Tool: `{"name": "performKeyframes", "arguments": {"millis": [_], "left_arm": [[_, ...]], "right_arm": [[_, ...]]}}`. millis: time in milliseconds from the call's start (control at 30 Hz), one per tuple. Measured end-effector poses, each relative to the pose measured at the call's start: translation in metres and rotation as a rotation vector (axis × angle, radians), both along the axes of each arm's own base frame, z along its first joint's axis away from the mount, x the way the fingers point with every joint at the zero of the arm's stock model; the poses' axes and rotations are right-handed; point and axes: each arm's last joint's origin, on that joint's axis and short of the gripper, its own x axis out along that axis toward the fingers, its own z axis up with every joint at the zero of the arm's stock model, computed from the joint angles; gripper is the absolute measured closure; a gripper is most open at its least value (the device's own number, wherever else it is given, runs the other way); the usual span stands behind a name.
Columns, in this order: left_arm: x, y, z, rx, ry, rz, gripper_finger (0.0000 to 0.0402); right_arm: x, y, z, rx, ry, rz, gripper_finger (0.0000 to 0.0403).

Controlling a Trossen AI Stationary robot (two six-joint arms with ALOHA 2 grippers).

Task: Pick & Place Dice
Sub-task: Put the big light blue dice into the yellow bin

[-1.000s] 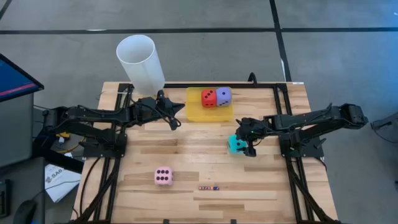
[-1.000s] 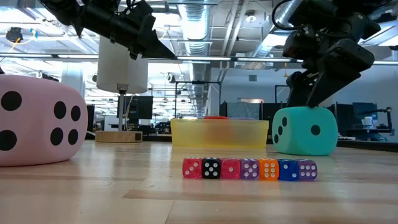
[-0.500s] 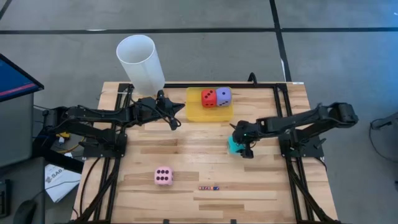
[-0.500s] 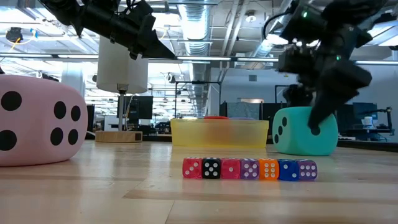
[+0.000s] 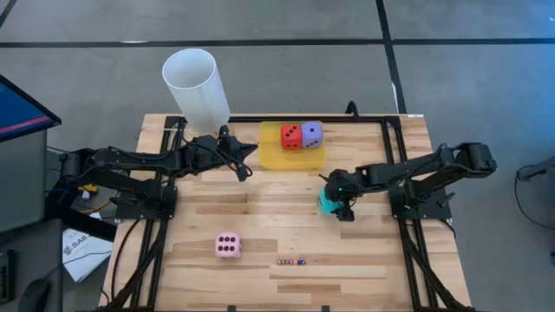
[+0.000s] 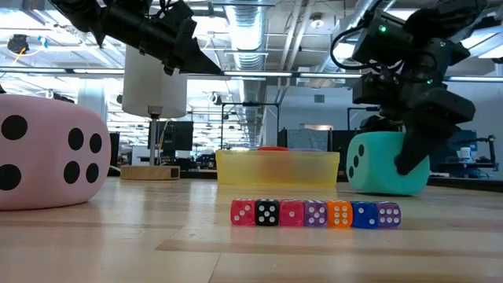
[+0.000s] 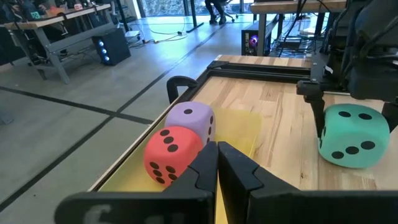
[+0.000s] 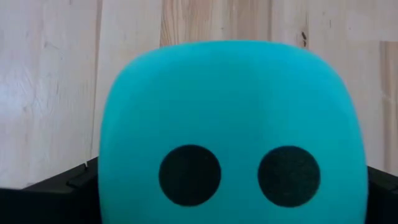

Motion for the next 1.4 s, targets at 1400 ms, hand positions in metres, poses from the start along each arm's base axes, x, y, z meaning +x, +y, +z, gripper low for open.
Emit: {"name": "performKeyframes", "arguments": {"millis": [1400], "left_arm": [[0.000, 0.000, 0.000, 0.000, 0.000, 0.000, 0.0399]], "right_arm": [[0.029, -0.083, 0.114, -0.389, -0.054, 0.069, 0.0003]]}}
